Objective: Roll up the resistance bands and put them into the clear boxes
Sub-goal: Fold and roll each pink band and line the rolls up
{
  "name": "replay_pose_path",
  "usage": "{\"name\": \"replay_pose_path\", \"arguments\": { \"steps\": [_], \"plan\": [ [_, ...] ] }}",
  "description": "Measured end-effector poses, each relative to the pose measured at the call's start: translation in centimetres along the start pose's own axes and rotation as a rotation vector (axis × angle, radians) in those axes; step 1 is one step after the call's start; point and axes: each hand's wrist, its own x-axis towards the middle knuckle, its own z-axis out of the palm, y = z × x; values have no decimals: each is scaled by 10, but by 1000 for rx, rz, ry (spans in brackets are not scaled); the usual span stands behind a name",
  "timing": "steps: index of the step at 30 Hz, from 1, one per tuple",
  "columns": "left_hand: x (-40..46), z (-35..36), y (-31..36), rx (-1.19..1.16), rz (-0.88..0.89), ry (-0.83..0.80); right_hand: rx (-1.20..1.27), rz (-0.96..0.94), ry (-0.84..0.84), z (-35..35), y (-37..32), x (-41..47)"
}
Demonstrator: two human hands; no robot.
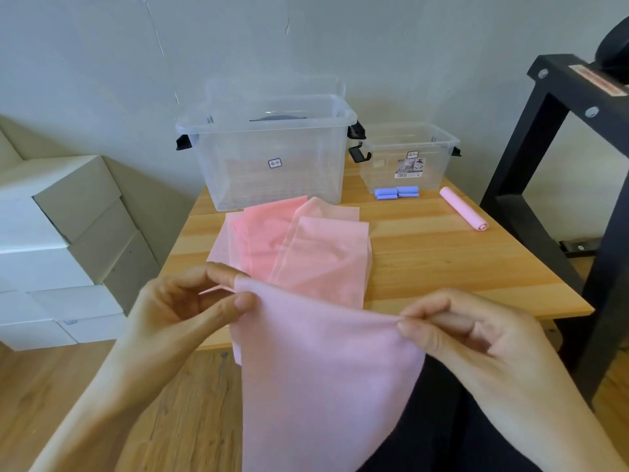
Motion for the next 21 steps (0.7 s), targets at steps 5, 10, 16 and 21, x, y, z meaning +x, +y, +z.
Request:
{"name": "replay_pose_path", "arguments": {
  "steps": [5,10,16,21],
  "plan": [
    [28,21,2,-157,-80,8,81,35,102,-2,21,33],
    [77,33,-12,-139,-186,17,39,60,172,-6,50,81],
    [144,45,-53,-41,-292,60,47,147,186,-10,85,132],
    [186,48,-92,58,-401,48,-10,208,214,-12,119,178]
  ]
}}
